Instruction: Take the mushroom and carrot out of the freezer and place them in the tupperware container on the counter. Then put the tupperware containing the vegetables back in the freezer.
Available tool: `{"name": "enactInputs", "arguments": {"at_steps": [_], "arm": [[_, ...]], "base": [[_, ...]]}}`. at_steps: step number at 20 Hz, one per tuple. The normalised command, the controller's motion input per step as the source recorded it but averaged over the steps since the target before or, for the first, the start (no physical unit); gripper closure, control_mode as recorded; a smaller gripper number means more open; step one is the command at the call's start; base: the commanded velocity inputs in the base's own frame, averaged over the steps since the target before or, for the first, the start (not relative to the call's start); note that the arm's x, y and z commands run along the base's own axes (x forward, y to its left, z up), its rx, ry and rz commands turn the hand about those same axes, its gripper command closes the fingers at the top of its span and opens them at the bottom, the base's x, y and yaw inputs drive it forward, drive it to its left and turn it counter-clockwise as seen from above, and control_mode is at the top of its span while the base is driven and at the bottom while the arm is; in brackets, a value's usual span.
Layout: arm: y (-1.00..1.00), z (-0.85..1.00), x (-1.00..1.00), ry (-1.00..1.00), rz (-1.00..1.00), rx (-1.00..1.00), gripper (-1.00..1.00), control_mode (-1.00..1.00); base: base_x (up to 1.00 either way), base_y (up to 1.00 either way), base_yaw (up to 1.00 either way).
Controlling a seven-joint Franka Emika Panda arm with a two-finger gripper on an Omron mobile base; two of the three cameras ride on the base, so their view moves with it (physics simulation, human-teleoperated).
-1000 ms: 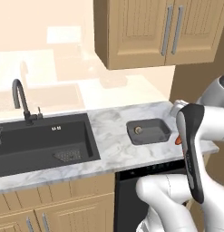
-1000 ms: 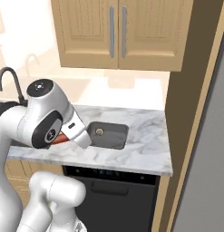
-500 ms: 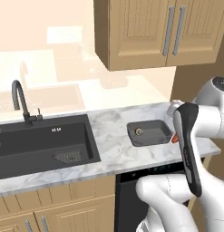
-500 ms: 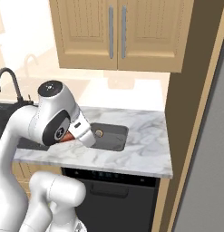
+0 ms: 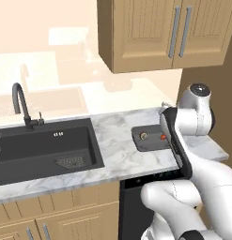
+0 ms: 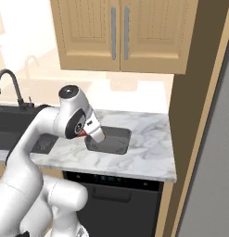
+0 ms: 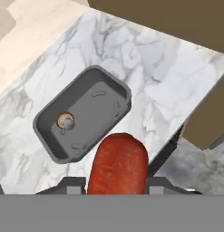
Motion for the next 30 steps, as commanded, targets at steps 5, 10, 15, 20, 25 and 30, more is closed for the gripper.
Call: {"name": "enactInputs", "arguments": {"at_steps": [5,10,15,20,25,30], "arm": [[-0.05,-0.42,0.98,0.11,-0.07,0.05,1.0,-1.0],[-0.15,-0.43,0.61,0.11,-0.04,0.07,1.0,-1.0],[-0.18,-0.35,0.43,0.07,-0.03,0.07,1.0,-1.0],[-0.05,-0.38,0.23,0.02,-0.02,0.03,1.0,-1.0],[0.0,-0.44,0.24,0.0,-0.02,0.0,1.0,-1.0],[0.0,-0.34,0.29,0.0,-0.02,0.0,1.0,-1.0]], "base": [[0.0,0.0,0.0],[0.0,0.0,0.0],[0.0,0.0,0.0],[0.0,0.0,0.0],[0.0,0.0,0.0],[0.0,0.0,0.0]]}}
